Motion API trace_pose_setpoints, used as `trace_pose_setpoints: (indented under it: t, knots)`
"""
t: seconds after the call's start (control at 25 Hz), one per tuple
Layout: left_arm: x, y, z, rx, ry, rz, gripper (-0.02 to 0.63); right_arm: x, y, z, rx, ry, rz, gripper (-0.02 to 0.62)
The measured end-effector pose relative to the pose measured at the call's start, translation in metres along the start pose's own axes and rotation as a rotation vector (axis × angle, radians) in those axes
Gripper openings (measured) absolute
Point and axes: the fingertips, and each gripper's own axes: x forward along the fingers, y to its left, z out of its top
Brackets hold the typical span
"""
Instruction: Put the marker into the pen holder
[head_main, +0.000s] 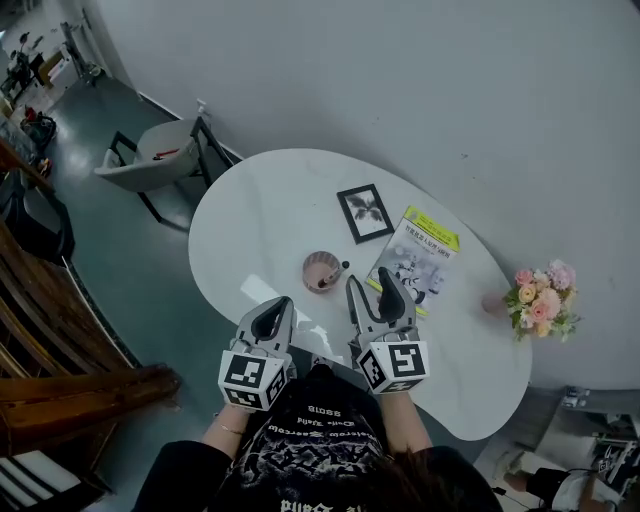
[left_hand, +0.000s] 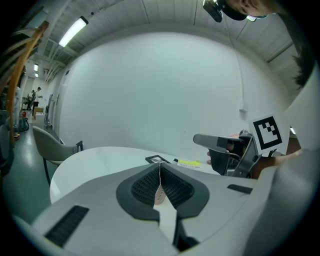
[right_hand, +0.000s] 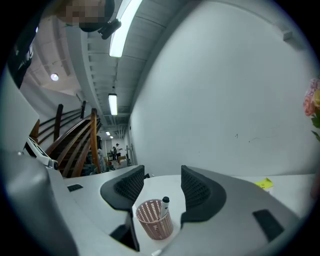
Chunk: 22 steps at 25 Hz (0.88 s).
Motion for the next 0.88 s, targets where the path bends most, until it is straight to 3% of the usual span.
trace_pose_setpoints:
  t: [0.76, 0.84, 0.88]
  knots:
    - [0.001, -0.026, 0.009, 0.032, -0.030, -0.107, 0.025, -0.054, -0.010, -0.012, -0.071, 0.039, -0.129, 0.236]
    - [0.000, -0.026, 0.010, 0.033, -0.033, -0.108, 0.025, -0.056, -0.009, -0.015, -0.072, 0.046, -0.134, 0.214]
    - [-0.001, -0.026, 0.011, 0.034, -0.035, -0.109, 0.025, -0.056, -0.007, -0.016, -0.077, 0.049, -0.132, 0.174]
